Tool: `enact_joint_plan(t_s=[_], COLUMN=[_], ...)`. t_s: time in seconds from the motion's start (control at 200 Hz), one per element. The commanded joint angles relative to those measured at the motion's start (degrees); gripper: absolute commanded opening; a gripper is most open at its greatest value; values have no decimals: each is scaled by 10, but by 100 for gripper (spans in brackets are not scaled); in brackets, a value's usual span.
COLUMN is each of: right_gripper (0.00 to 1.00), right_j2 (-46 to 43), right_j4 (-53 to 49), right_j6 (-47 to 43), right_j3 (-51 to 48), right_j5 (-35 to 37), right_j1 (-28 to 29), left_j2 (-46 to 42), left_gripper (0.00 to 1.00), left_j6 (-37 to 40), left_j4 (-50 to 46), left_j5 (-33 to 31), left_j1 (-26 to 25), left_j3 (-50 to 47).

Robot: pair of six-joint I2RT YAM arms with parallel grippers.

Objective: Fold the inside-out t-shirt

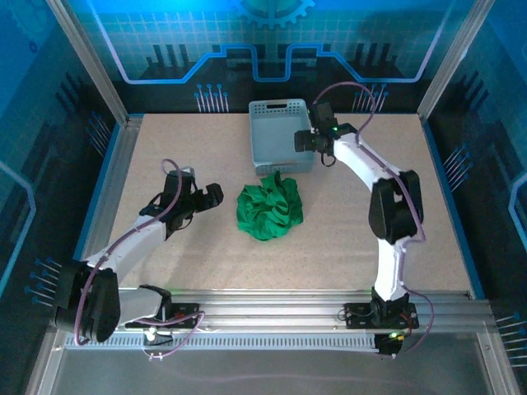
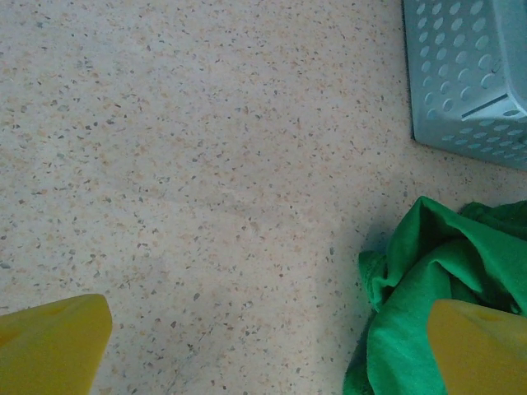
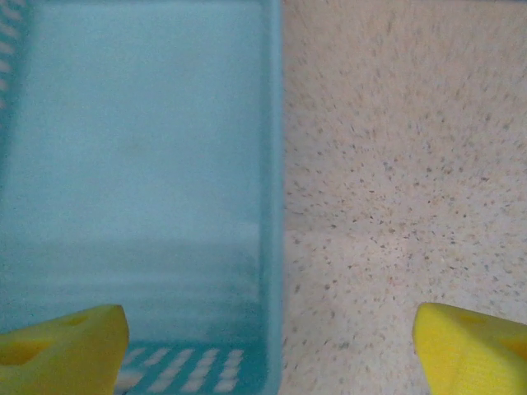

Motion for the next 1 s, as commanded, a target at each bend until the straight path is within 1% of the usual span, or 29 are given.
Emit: enact_joint_plan(t_s=[0.0, 0.075, 0.16, 0.24, 0.29, 0.38, 0.465, 0.595, 0.775, 0.996], right_gripper=[90, 88, 85, 81, 78, 74, 70, 67, 65, 62], right_j2=[57, 97, 138, 173, 179, 171, 145, 95, 37, -22], right_j4=[-59, -86, -124, -159, -168, -160, -133, -107, -89, -68], right_j6=[3, 6, 18, 44, 60, 91, 113, 136, 159, 200], right_j3=[81, 134, 189, 222, 222, 194, 143, 73, -8, -101], right_j5=[-28, -40, -31, -13, -10, -16, -31, -17, 7, 10], right_j1=[-19, -24, -30, -41, -51, -74, -97, -129, -188, -284], left_j2=[2, 6, 8, 7, 6, 6, 7, 12, 14, 15], left_gripper=[99, 99, 99, 99, 99, 99, 99, 99, 99, 99], left_j6=[-2, -2, -3, -2, -1, 0, 1, 0, 0, 0], left_j4=[-2, -1, -1, -2, -3, -4, -4, -2, -1, -1], left_j5=[13, 12, 13, 12, 10, 7, 6, 6, 7, 6], left_j1=[3, 3, 3, 3, 3, 3, 3, 3, 3, 3], left_j3=[13, 14, 14, 14, 14, 14, 14, 15, 15, 14])
